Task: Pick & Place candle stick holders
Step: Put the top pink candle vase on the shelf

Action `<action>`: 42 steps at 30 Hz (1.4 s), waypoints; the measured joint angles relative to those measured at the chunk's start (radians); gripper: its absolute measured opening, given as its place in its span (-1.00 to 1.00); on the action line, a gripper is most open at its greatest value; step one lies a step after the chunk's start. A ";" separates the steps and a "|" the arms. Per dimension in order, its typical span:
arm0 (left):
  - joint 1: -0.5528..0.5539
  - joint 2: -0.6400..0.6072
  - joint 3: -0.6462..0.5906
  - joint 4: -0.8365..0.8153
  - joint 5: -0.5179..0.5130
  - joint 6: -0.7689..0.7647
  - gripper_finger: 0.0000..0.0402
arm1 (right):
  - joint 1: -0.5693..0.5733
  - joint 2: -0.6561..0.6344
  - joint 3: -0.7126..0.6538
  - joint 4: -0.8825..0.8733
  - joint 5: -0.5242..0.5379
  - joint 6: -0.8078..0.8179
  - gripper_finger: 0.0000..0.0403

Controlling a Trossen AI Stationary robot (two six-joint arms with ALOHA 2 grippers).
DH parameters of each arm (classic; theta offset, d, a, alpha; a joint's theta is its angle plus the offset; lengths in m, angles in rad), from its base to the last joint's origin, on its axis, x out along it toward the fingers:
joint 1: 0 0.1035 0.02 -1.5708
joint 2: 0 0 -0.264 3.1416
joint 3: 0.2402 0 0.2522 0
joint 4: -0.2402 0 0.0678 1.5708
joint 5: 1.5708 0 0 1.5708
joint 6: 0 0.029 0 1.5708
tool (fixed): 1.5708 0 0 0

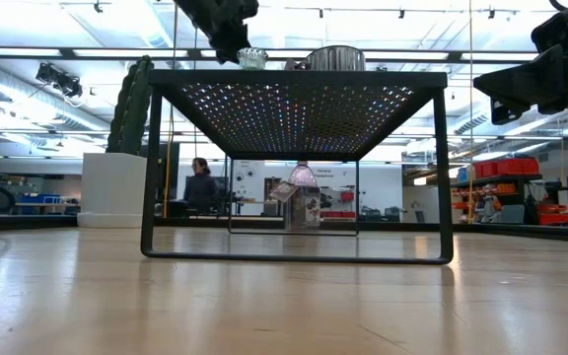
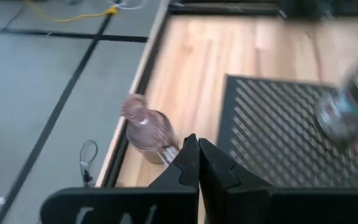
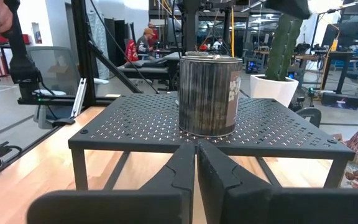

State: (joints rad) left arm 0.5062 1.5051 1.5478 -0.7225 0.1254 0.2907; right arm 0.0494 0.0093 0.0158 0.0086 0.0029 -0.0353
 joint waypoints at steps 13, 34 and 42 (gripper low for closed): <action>0.047 0.000 0.000 0.182 -0.130 -0.228 -1.00 | 0.000 0.000 0.000 0.000 0.000 0.000 -0.89; 0.108 0.205 0.000 0.428 0.041 -0.125 -1.00 | 0.000 0.000 0.000 0.000 0.000 0.000 -0.89; 0.130 0.263 0.000 0.441 0.097 -0.114 -1.00 | 0.000 0.000 0.000 0.000 0.000 0.000 -0.89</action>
State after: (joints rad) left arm 0.6361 1.7686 1.5482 -0.2816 0.2222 0.1763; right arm 0.0494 0.0093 0.0158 0.0090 0.0029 -0.0353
